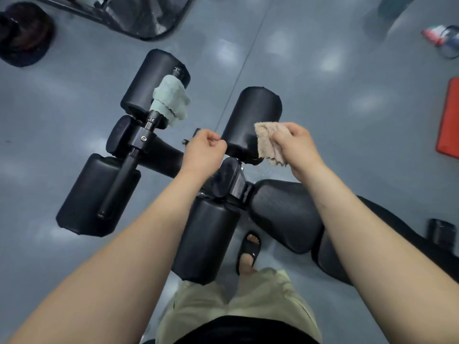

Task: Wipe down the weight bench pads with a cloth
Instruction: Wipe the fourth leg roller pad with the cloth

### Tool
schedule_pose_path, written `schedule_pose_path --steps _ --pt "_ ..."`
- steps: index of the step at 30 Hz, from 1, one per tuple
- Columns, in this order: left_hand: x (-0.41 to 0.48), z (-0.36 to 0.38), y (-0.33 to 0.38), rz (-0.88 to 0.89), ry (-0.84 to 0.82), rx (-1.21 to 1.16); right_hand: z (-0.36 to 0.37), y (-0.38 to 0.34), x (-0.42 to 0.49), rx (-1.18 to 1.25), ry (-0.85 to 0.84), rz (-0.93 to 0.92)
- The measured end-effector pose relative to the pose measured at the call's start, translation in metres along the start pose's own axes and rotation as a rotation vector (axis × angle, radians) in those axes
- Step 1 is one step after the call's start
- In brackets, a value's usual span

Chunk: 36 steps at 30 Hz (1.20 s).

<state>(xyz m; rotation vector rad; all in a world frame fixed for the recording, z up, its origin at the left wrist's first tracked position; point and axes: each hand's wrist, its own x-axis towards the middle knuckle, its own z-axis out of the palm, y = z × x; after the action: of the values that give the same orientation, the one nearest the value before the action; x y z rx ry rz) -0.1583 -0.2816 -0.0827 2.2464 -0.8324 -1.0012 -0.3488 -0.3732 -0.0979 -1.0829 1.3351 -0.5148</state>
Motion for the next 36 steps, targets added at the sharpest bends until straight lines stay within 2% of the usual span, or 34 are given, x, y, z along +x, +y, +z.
schedule_pose_path --steps 4,9,11,15,19,22,25,30,36 --pt "0.010 0.043 -0.020 0.006 0.034 0.088 -0.013 0.012 0.032 0.104 0.072 0.082" --pt "0.020 0.076 -0.030 0.003 0.118 0.105 -0.020 0.005 0.059 0.088 0.042 0.064" --pt "0.019 0.085 -0.035 -0.006 0.138 0.122 -0.022 -0.004 0.071 0.045 0.085 0.027" --pt "0.012 0.097 -0.043 0.024 0.152 0.192 -0.016 -0.025 0.100 -0.111 0.193 -0.157" --pt "0.011 0.098 -0.044 0.026 0.165 0.255 -0.004 -0.034 0.133 -0.455 0.225 -0.408" --pt "0.014 0.099 -0.044 0.016 0.183 0.297 0.004 -0.028 0.149 -0.631 0.163 -0.525" --pt "0.014 0.102 -0.045 0.013 0.223 0.321 0.008 -0.018 0.156 -0.788 0.060 -0.549" --pt "0.016 0.104 -0.046 0.025 0.268 0.340 0.005 -0.017 0.158 -0.767 0.041 -0.572" --pt "0.017 0.105 -0.046 0.009 0.274 0.336 0.015 -0.016 0.153 -0.860 0.000 -0.573"
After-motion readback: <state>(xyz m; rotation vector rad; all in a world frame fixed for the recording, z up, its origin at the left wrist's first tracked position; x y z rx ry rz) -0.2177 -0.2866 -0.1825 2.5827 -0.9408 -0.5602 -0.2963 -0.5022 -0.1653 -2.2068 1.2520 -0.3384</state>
